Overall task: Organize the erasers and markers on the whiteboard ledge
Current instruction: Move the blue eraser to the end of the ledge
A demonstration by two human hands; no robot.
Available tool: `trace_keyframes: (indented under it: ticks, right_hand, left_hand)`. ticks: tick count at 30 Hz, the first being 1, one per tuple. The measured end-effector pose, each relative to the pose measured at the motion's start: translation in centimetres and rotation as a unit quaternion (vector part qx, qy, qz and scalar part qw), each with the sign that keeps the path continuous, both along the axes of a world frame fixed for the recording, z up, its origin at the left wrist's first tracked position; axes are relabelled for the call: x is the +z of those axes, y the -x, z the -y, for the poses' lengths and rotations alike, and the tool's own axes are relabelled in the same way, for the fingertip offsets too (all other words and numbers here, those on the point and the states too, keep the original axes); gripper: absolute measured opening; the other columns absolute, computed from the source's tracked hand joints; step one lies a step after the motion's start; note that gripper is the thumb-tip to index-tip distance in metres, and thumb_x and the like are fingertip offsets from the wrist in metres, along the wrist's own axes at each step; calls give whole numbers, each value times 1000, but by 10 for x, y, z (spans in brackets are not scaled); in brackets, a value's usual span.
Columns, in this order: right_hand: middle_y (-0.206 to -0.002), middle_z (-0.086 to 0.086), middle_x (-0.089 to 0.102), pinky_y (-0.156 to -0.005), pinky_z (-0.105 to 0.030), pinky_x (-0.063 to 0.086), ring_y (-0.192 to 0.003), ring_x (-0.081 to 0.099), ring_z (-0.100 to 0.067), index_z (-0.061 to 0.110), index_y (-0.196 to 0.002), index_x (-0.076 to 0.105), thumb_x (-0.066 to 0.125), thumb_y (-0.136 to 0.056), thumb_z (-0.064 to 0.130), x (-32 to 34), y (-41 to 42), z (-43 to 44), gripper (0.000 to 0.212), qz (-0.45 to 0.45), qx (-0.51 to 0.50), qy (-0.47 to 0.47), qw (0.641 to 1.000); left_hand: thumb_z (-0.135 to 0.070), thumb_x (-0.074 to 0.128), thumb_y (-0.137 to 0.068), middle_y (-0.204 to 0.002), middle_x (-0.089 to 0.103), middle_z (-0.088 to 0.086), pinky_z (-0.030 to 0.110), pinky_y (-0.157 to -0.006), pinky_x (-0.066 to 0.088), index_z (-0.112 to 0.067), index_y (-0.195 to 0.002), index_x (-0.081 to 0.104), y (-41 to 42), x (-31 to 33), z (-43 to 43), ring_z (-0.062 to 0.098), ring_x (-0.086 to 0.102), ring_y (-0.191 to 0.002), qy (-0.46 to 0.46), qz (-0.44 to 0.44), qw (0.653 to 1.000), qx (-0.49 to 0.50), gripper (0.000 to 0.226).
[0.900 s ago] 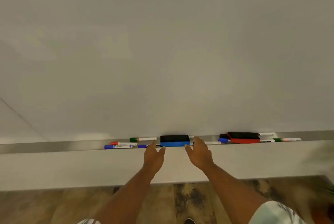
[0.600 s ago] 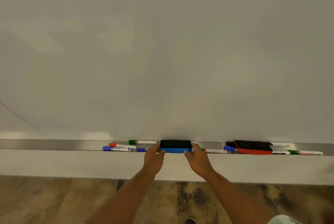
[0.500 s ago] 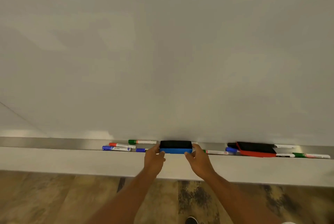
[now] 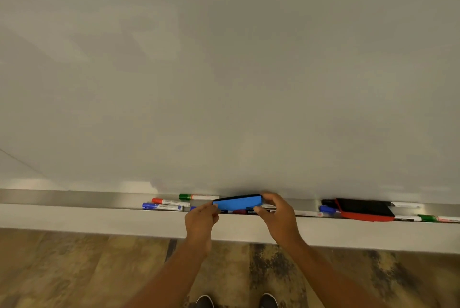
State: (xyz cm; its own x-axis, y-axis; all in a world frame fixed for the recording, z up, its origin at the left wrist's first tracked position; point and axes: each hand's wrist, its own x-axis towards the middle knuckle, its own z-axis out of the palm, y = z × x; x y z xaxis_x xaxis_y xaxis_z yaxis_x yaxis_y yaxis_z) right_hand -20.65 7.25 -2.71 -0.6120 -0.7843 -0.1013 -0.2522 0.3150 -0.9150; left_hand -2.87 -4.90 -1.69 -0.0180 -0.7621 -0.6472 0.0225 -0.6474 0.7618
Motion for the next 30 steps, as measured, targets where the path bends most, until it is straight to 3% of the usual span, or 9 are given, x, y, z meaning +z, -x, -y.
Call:
trace_keyframes:
  ticks: [3,6,8,11,14,17,20,24,30]
  right_hand:
    - [-102,17,74,-77,-10,55,-98,70,2,39,-102,65,80,-88,19,4,-9,7,29,19,14,-13,1000]
    - [-99,18,74,-75,-15,58,-93,70,2,42,-102,64,80,-88,24,13,-25,20,28,20,43,-11,999]
    - [-94,14,76,-74,-21,61,-87,73,-3,38,-101,67,81,-88,26,16,-37,30,22,30,47,-8,998]
    - [-88,7,78,-70,-29,65,-79,75,-13,28,-98,72,83,-85,22,17,-53,45,18,68,39,-5,997]
    - [-85,4,78,-72,-34,66,-79,76,-18,24,-95,74,84,-83,19,18,-69,58,16,104,31,-11,994]
    - [-83,3,78,-67,-29,65,-78,77,-17,25,-92,74,85,-83,19,20,-89,73,15,123,24,-19,992]
    - [-84,1,78,-64,-25,63,-75,78,-15,21,-92,73,84,-85,19,24,-111,90,13,142,29,-26,989]
    - [-88,-2,78,-66,-30,65,-73,79,-19,18,-96,73,83,-86,19,25,-130,105,14,165,29,-34,985]
    - [-91,3,80,-71,-30,65,-82,78,-15,27,-101,74,79,-89,23,23,-156,126,14,157,90,-41,983]
  left_hand:
    - [-3,75,-95,-110,76,24,49,-106,59,3,-120,68,-13,7,13,37,75,-109,-32,-52,998,27,26]
    - [-7,74,-98,-107,78,22,45,-99,61,-2,-120,71,-27,15,26,35,77,-105,-6,-61,998,27,23]
    - [-15,73,-100,-102,77,13,41,-94,63,-5,-128,71,-34,18,31,26,75,-95,69,1,997,-36,30]
    - [-28,70,-101,-99,76,1,25,-87,59,-14,-133,69,-44,22,34,16,71,-91,207,173,951,-151,34]
    - [-31,79,-94,-108,80,-3,11,-80,52,-27,-119,70,-58,27,33,11,73,-93,244,215,931,-166,27]
    - [-31,85,-88,-133,74,5,31,-101,57,-18,-148,58,-70,30,33,20,71,-114,237,238,925,-178,66]
    - [-34,86,-87,-153,60,7,41,-114,51,-21,-159,45,-83,31,35,27,60,-137,251,269,908,-200,84]
    - [-27,84,-91,-159,53,6,37,-117,45,-26,-160,39,-101,30,47,24,50,-148,274,286,894,-212,83]
    - [-24,82,-92,-148,60,1,31,-110,49,-22,-155,46,-137,30,71,21,58,-136,295,323,880,-184,72]
